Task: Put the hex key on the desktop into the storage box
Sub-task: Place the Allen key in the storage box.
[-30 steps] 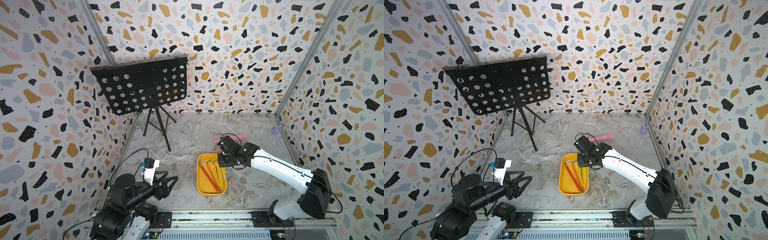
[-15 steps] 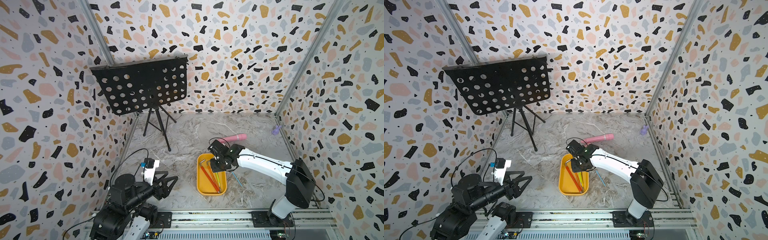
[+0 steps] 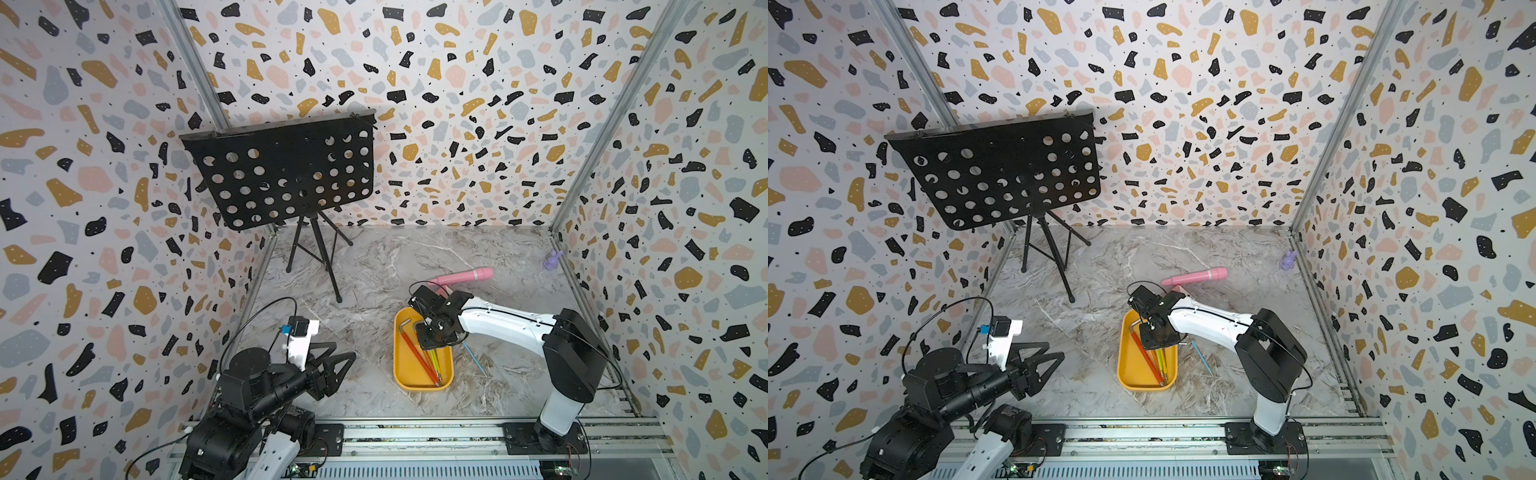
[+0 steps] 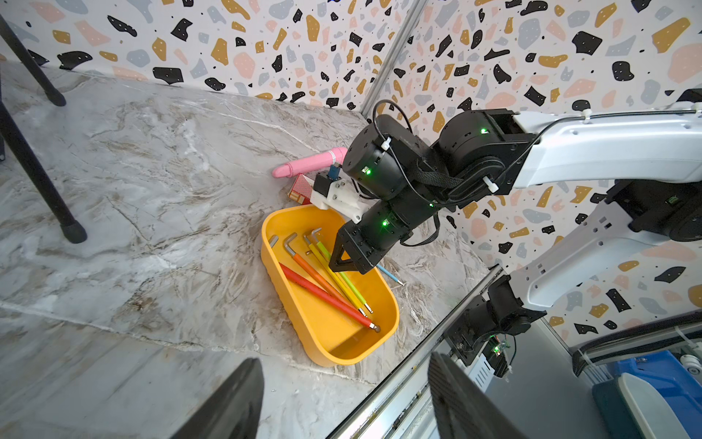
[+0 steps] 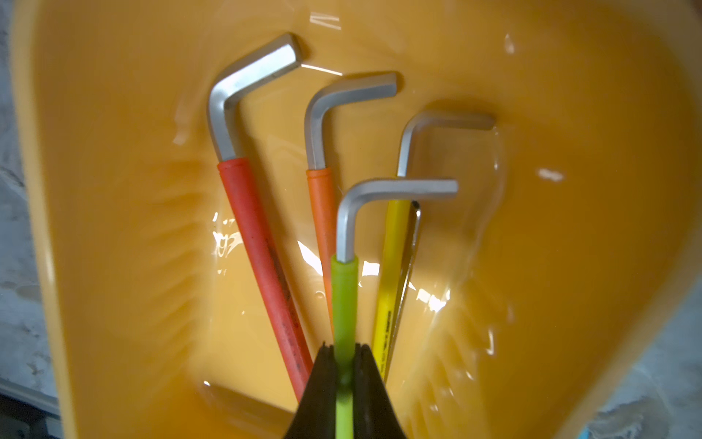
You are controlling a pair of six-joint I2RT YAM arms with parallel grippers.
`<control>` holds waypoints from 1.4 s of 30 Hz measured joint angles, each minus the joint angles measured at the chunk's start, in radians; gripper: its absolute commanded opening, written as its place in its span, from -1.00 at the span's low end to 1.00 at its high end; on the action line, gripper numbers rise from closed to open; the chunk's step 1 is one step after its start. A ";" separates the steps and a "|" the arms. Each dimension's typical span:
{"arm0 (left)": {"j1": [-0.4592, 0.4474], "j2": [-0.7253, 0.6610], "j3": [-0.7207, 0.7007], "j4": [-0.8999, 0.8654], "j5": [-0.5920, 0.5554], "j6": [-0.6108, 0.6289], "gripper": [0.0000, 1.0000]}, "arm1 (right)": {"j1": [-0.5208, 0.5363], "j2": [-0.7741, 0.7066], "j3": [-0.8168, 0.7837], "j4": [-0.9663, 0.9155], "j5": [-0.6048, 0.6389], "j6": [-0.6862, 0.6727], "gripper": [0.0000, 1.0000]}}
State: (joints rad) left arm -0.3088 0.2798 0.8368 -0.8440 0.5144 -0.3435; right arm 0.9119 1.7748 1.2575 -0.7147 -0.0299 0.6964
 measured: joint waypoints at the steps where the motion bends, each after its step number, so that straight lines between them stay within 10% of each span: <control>1: 0.000 0.000 0.000 0.000 0.000 0.000 0.45 | 0.000 0.007 0.000 0.001 0.000 -0.002 -1.00; 13: 0.000 0.000 0.000 0.000 0.000 0.000 0.45 | 0.000 0.063 0.000 0.009 0.004 -0.018 -1.00; 23: 0.000 0.000 0.000 0.000 0.000 0.000 0.45 | 0.000 0.064 0.000 0.009 0.003 -0.024 -0.43; 42: 0.000 0.000 0.000 0.000 0.000 0.000 0.45 | 0.000 -0.147 0.010 -0.031 0.064 -0.028 -0.41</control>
State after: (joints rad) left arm -0.3088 0.2798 0.8364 -0.8440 0.5144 -0.3435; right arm 0.9119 1.6279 1.2671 -0.7452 0.0341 0.6685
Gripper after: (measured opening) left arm 0.724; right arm 0.294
